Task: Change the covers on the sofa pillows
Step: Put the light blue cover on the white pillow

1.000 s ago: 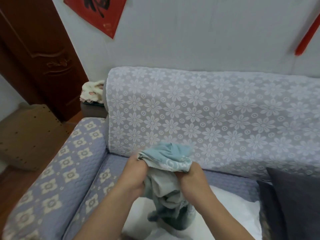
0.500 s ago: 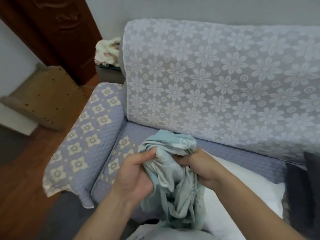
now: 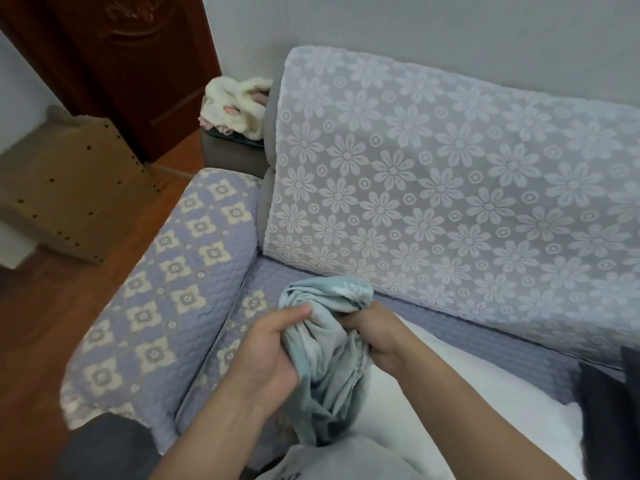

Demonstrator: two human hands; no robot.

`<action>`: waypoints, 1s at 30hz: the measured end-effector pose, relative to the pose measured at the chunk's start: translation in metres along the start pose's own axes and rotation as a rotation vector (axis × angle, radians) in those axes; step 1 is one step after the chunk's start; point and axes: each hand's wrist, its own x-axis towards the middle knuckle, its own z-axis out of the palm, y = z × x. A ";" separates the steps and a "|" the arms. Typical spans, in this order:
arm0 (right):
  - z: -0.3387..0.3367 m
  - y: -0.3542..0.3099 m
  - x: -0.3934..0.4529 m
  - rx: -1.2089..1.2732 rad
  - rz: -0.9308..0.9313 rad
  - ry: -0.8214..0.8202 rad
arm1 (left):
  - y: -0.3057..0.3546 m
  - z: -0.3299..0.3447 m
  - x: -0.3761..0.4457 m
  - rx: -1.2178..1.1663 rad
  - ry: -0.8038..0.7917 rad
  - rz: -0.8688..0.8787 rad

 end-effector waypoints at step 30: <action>-0.066 -0.052 -0.068 -0.089 -0.100 -0.336 | 0.018 0.023 0.005 0.559 0.008 -0.103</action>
